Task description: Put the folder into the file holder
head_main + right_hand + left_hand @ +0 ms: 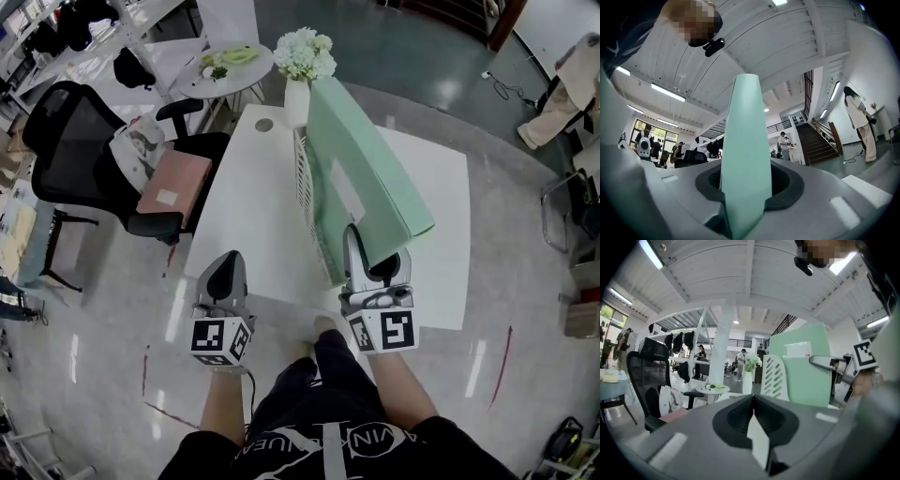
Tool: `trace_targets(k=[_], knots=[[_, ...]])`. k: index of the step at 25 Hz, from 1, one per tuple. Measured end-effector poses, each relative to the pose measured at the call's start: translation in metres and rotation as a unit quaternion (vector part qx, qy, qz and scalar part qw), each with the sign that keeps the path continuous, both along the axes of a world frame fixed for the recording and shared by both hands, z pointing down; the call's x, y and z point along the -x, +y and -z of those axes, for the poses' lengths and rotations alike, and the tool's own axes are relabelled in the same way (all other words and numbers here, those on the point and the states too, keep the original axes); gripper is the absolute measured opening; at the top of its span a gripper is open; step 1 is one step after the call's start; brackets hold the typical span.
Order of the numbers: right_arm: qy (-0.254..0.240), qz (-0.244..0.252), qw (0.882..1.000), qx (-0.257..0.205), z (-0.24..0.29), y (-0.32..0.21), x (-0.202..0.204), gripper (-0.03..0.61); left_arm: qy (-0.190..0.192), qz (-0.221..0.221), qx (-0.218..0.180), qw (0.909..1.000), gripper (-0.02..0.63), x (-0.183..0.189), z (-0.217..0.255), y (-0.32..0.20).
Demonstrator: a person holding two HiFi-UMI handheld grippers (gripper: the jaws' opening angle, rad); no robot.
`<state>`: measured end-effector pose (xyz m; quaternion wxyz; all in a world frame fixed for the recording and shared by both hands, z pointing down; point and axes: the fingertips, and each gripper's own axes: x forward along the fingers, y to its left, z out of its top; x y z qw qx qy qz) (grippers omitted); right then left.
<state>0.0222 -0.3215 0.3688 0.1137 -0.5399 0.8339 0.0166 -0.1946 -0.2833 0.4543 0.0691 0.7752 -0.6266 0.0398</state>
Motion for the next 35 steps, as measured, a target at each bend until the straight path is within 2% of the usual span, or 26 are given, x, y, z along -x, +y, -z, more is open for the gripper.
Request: trace_targets(k=[11, 35], knots=[[0.073, 0.024, 0.996, 0.049, -0.026, 0.004, 0.008, 0.202, 0.002, -0.005, 0.004, 1.0000, 0.000, -0.006, -0.005, 0.000], [0.101, 0.050, 0.987, 0.118, -0.069, 0.013, 0.006, 0.219, 0.001, -0.019, 0.006, 0.9998, 0.000, -0.019, -0.008, 0.006]])
